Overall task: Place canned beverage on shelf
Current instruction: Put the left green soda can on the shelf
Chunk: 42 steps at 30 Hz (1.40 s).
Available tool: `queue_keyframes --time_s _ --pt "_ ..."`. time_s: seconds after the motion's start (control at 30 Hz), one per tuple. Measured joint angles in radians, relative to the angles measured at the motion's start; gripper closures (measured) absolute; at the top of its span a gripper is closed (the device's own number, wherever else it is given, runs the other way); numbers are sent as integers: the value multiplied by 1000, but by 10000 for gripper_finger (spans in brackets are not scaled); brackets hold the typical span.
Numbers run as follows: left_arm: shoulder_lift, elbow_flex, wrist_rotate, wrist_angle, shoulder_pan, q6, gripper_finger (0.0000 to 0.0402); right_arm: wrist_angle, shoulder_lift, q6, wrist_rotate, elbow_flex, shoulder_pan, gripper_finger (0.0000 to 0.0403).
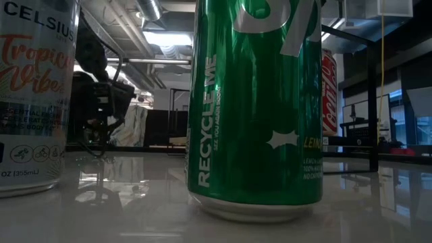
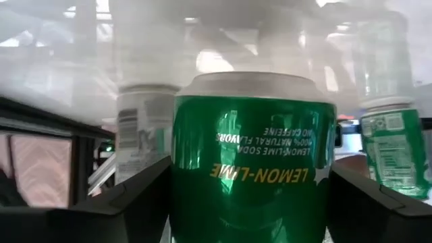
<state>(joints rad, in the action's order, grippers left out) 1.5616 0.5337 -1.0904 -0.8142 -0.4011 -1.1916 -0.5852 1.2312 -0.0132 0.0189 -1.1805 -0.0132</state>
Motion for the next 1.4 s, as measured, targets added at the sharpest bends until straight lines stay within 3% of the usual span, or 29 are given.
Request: queue_keyframes --time_s 1.13,1.4 --pt "3 -18 104 15 0 0 83 -15 41 0 0 0 0 24" --pt "3 -18 132 19 0 75 82 -15 41 0 0 0 0 24"
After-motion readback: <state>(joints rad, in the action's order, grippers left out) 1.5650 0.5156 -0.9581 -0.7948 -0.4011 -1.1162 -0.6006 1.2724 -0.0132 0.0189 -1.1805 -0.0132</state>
